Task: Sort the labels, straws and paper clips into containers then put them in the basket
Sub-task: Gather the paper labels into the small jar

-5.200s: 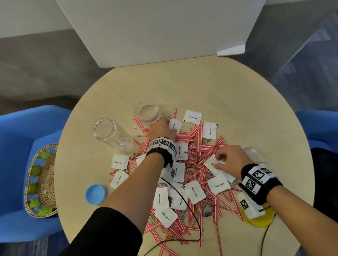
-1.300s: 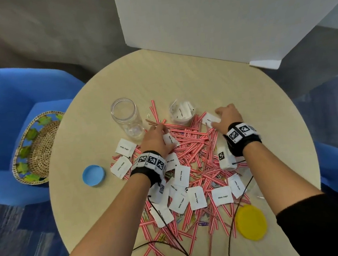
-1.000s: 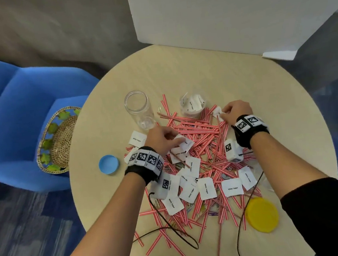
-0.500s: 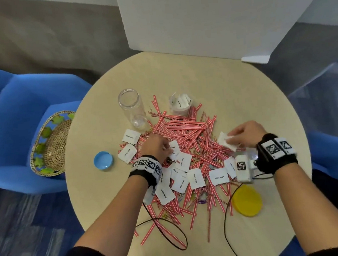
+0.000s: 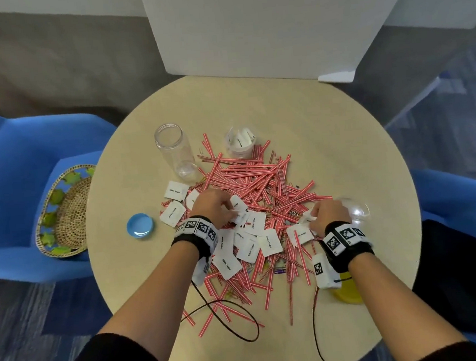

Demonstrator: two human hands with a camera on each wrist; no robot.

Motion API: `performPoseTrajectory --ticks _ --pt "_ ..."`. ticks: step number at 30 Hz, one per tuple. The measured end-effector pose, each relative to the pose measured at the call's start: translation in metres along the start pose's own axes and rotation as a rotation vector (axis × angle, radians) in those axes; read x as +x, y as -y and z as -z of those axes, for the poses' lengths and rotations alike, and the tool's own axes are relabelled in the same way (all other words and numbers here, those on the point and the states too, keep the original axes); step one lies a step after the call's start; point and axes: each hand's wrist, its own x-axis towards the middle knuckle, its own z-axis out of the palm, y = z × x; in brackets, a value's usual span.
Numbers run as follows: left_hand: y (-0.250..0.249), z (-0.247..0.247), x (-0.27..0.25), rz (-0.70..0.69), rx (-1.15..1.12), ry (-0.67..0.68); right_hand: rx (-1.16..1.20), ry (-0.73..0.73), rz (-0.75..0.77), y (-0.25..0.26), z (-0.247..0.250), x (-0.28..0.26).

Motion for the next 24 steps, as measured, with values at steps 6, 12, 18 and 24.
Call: performPoseTrajectory --ticks 6,12,18,24 --pt "-0.003 -0.004 -0.004 0.007 -0.051 -0.023 0.069 -0.005 0.037 -0.004 0.017 -0.010" --pt "-0.001 0.024 -0.009 0.080 -0.345 -0.152 0.346 0.101 0.237 0.010 0.053 -0.013" --pt "-0.011 0.061 -0.008 0.007 -0.204 -0.172 0.161 0.115 0.379 0.043 0.070 -0.010" --pt "-0.015 0.072 0.008 -0.006 -0.477 -0.453 0.552 0.100 0.373 0.077 0.080 0.010"
